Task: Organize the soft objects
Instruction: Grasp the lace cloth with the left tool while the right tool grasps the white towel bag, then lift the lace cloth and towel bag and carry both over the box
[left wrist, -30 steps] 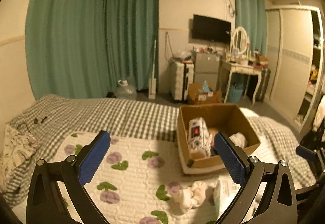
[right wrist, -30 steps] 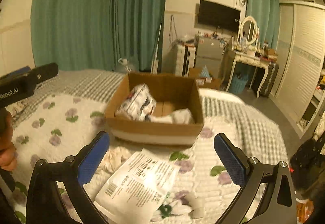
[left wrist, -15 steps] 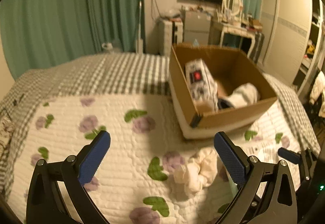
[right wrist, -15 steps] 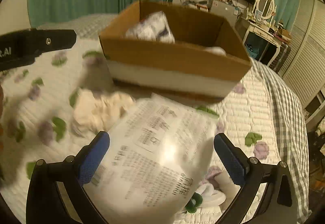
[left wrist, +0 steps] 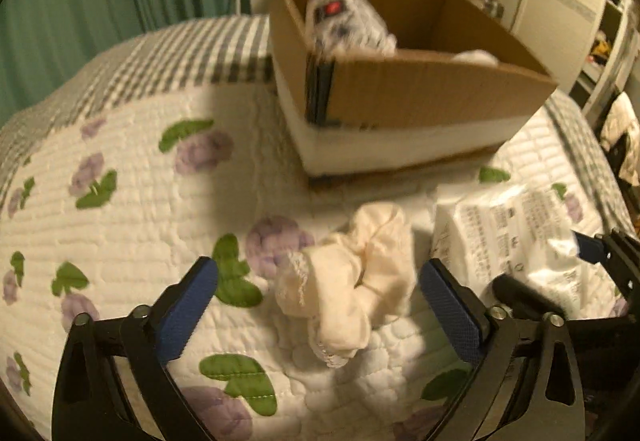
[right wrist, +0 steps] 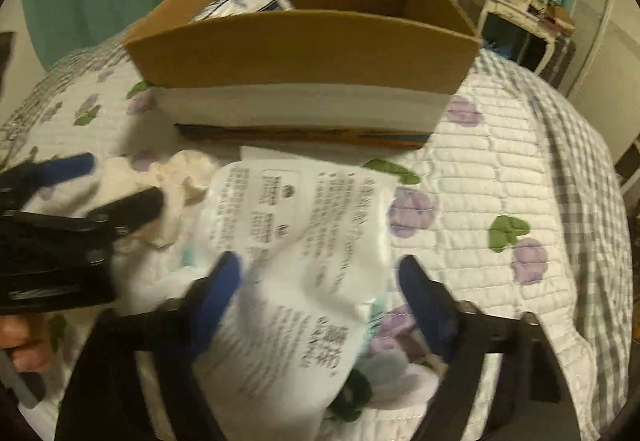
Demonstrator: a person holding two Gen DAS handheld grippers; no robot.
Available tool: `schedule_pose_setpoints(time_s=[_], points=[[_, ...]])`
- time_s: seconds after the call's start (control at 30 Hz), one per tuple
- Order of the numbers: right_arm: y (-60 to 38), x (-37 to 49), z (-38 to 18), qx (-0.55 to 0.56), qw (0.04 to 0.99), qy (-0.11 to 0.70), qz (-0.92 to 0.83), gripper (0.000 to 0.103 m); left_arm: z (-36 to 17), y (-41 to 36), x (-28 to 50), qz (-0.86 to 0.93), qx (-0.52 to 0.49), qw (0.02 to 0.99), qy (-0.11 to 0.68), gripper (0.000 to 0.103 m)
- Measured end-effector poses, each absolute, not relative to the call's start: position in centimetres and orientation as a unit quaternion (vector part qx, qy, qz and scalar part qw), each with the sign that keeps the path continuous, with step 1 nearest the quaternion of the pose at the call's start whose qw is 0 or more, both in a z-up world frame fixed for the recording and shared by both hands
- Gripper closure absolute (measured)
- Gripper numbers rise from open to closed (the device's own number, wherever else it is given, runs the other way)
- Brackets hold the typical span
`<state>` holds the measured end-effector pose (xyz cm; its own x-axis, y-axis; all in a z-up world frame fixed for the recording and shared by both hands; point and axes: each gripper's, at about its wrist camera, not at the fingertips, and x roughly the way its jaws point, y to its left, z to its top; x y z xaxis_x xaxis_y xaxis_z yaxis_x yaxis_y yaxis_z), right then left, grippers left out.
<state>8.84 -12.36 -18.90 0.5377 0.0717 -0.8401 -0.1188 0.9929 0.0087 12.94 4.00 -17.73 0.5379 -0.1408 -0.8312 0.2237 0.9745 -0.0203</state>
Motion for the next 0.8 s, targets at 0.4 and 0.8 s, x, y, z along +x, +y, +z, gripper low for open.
schedule_pose_setpoints(time_s=[0.4, 0.8], points=[[-12.0, 8.3, -18.1, -0.016, 0.883, 0.462, 0.085, 0.072, -19.3, 3.1, 11.7, -0.118, 0.074, 0.868, 0.477, 0.076], [-12.2, 7.3, -15.0, -0.013, 0.905, 0.418, 0.081, 0.078, -16.1, 3.5, 9.9, -0.138, 0.059, 0.885, 0.441, 0.09]])
